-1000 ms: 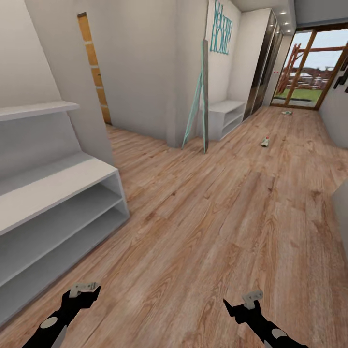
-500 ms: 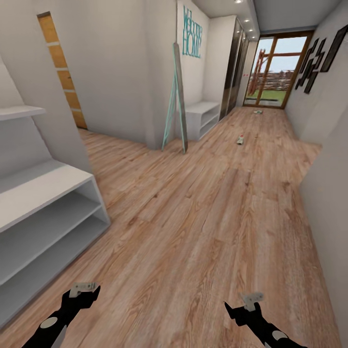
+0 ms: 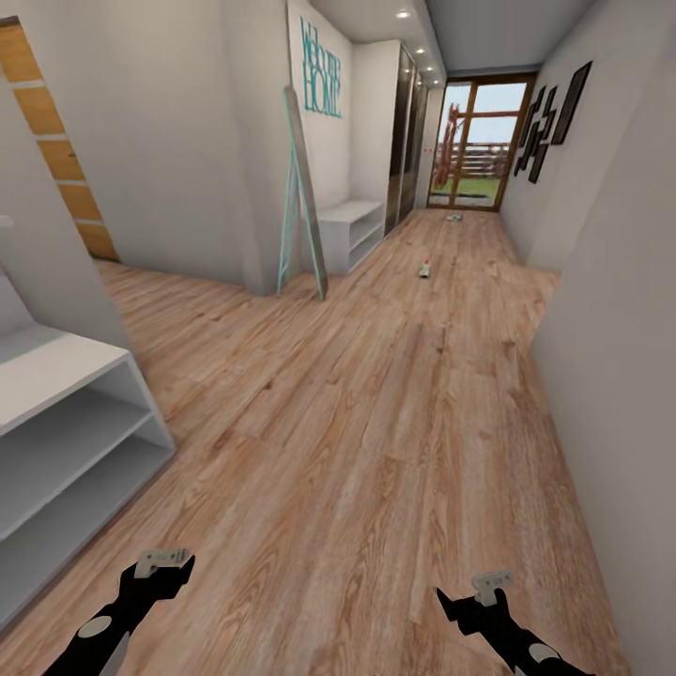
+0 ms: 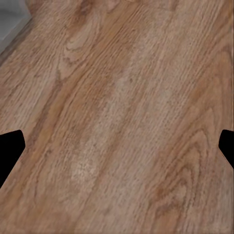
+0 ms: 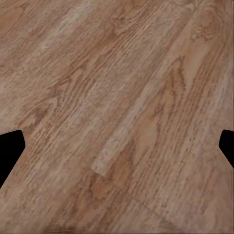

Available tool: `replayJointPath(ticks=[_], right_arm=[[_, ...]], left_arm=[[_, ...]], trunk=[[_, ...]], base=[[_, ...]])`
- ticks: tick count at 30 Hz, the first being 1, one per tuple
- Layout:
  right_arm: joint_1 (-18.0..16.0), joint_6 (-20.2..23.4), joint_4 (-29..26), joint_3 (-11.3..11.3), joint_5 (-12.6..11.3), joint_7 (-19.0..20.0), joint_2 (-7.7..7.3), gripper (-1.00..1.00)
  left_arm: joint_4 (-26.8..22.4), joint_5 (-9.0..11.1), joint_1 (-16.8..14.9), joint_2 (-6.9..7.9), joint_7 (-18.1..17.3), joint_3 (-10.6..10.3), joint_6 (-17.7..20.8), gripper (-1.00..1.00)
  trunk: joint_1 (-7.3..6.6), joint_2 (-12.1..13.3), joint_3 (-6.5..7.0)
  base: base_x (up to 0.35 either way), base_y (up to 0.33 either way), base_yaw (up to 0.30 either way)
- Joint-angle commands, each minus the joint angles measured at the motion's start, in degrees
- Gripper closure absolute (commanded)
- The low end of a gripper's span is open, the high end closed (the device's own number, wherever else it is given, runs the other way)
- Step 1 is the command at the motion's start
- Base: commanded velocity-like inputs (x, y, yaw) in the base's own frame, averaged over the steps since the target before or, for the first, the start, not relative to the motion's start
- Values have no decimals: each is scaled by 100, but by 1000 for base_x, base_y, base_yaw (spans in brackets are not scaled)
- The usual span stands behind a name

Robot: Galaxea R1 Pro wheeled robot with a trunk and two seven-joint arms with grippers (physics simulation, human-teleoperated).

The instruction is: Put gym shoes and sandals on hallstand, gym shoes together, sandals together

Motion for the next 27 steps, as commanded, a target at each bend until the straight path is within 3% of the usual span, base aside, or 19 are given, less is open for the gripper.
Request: replayJointPath(ticks=[1,7,27], right_arm=[[-5,-20,7,42,-24,4,-1,-100],[-1,-20,7,42,-24,4,-1,-100],[20,-20,9,42,-22,4,7,-100]], left_arm=[[2,-2,-3,-3,-49,34,-11,-100],[-8,16,-4,-3,-49,41,-11,-100],[0,6,-4,-11,-49,34,-10,-100]], trunk=[[22,-43,-18],[153,-284,-91],[153,-284,42]], base=[[0,0,-270],[0,0,-260],[0,0,-240]])
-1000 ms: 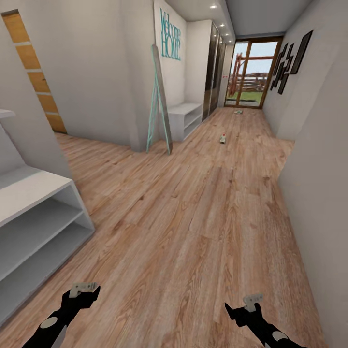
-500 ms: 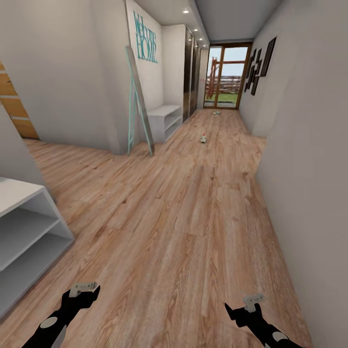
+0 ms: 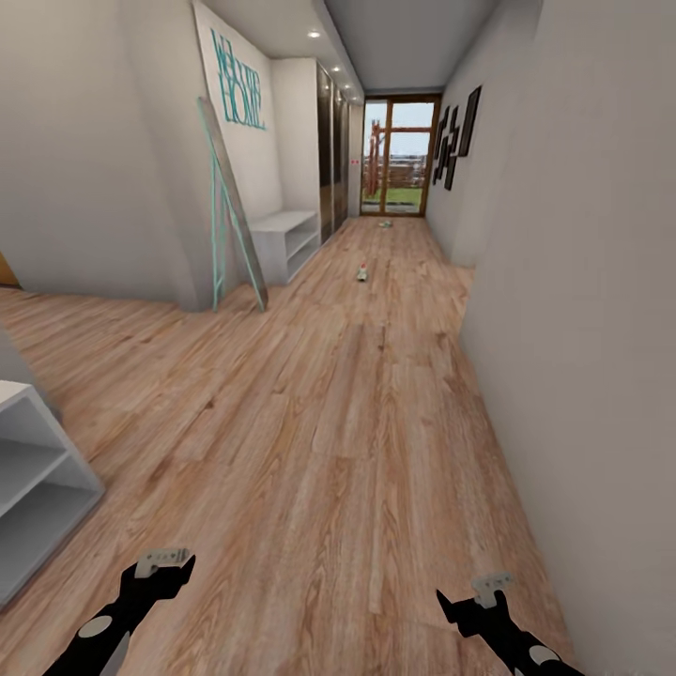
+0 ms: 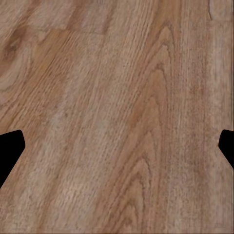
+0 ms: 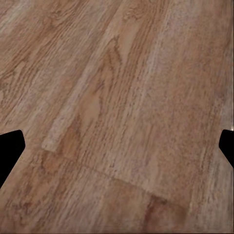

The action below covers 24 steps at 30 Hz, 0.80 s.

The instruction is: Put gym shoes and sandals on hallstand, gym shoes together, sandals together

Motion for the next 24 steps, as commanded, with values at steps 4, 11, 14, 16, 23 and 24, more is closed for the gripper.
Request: replayJointPath(ticks=[4,11,14,16,23,24], right_arm=[[-4,-20,5,43,-25,4,-1,-100],[-3,-20,6,43,-24,4,-1,-100],[-3,-20,5,43,-24,4,-1,-100],[-3,-20,5,43,-24,4,-1,-100],[-3,-20,5,43,-24,4,-1,-100],[-3,-20,5,43,-23,4,-1,-100]], left_arm=[[3,-3,-2,-7,-49,35,-11,-100],[4,18,-2,-9,-49,34,-11,-100],[4,22,-2,-6,-49,39,-11,-100],[1,27,-2,-5,-49,40,-11,-100],[-4,33,-2,-4,-48,49,-11,-100],[-4,34,-2,-4,-48,50,-11,-100]], trunk=[[-1,-2,23],[-1,-2,71],[-1,-2,92],[-1,-2,105],[-1,-2,141],[-1,-2,142]], base=[[0,0,-232],[28,0,-231],[129,0,-229],[201,0,-228],[291,0,-167],[324,0,-60]])
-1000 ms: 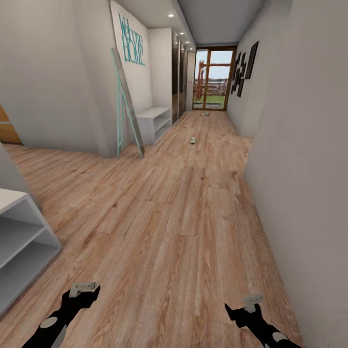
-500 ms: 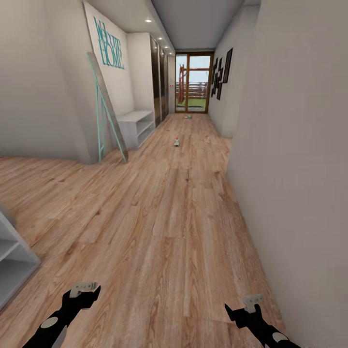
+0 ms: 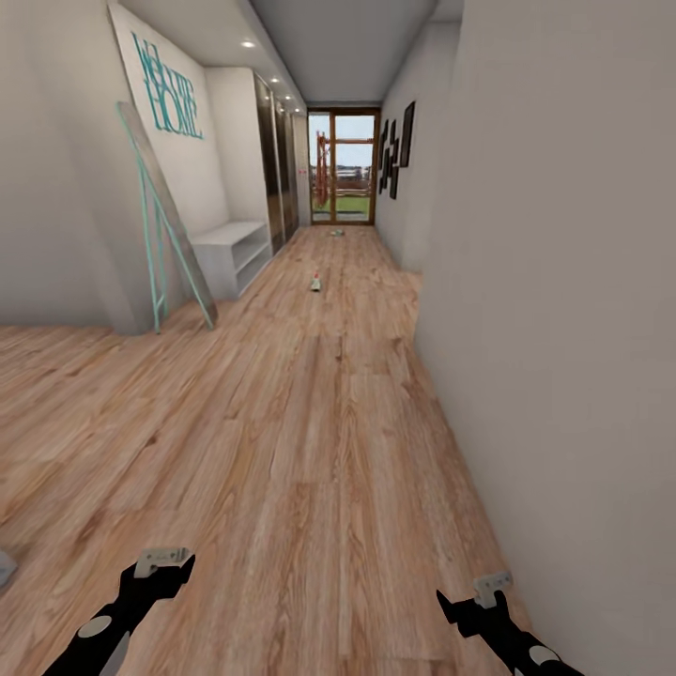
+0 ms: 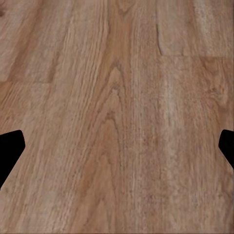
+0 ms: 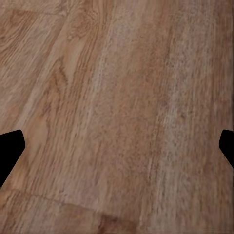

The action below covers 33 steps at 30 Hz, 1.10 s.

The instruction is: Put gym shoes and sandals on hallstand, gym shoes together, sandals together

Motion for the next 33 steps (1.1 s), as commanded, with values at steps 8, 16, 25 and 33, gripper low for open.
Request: replayJointPath(ticks=[8,16,25,33], right_arm=[[-4,-20,1,50,-17,4,4,-100],[-4,-20,-3,52,-11,11,-1,-100],[-4,-20,-5,60,-8,14,4,-100],[-4,-26,3,61,-5,11,-8,-100]], left_arm=[[3,3,-3,-3,-44,34,-11,-100],[5,3,-3,-3,-45,36,-11,-100],[6,3,-3,-3,-42,40,-11,-100],[13,-4,-3,-3,-41,42,-11,-100]], trunk=[[2,-2,-1],[2,-2,0],[2,-2,0],[2,-2,0]], base=[[333,41,-19],[336,96,-2],[337,91,0],[337,87,0]])
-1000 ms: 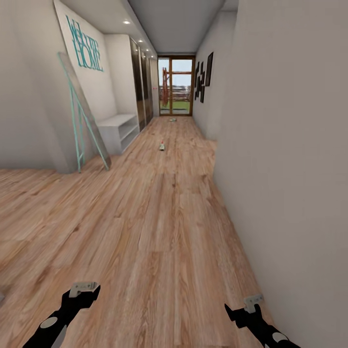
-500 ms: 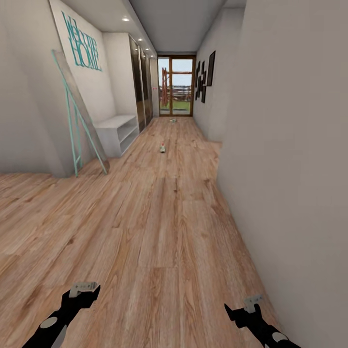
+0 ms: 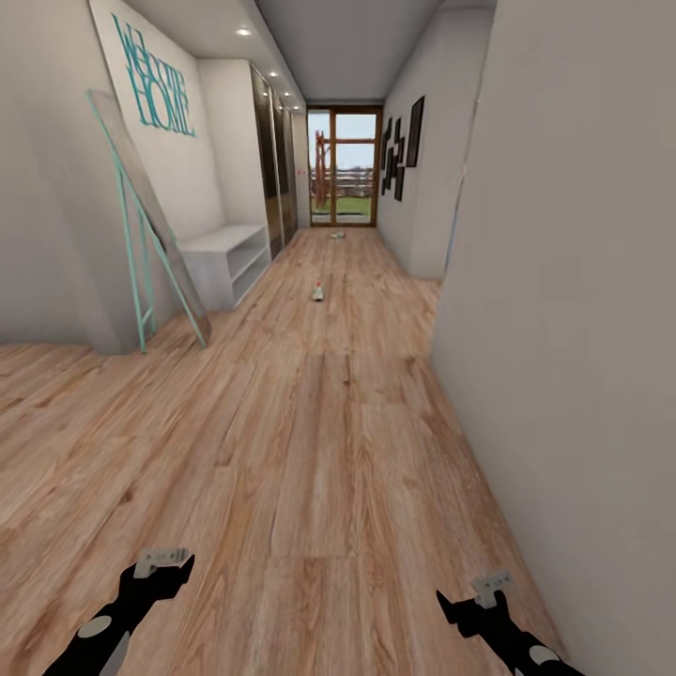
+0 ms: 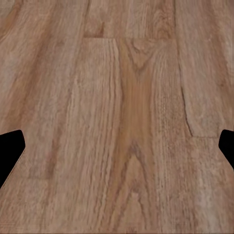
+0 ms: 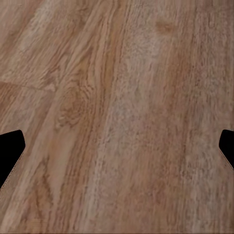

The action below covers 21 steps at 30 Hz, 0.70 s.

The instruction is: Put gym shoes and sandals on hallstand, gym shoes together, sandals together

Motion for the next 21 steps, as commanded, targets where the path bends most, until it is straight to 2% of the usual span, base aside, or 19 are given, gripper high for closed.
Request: replayJointPath(ticks=[1,9,10,12,13,16,21], right_arm=[[-4,-25,8,43,-19,0,-6,-100],[109,-126,11,43,-23,-68,-14,-100],[235,-539,15,45,-24,-470,-7,-100],[291,-668,16,48,-25,-676,7,-100],[331,-736,16,50,-25,-803,19,-100],[365,-792,16,51,-25,-915,34,-100],[371,-802,16,48,-26,-935,31,-100]], left_arm=[[8,1,-4,-4,-46,32,-12,-100],[23,14,6,-24,124,32,-17,-100],[169,5,0,-131,359,22,-182,-100],[293,-23,1,-202,406,14,-323,-100],[362,-43,4,-285,428,10,-441,-100],[408,-56,-2,-368,447,7,-545,-100],[411,-57,-3,-379,451,9,-565,-100]], trunk=[[2,-2,-5],[2,-2,-5],[2,-2,-5],[2,-2,-5],[2,-2,-5],[2,-2,-5],[2,-2,-5]], base=[[337,87,0],[337,68,0],[337,7,0],[337,4,0],[337,2,0],[337,1,0],[337,0,0]])
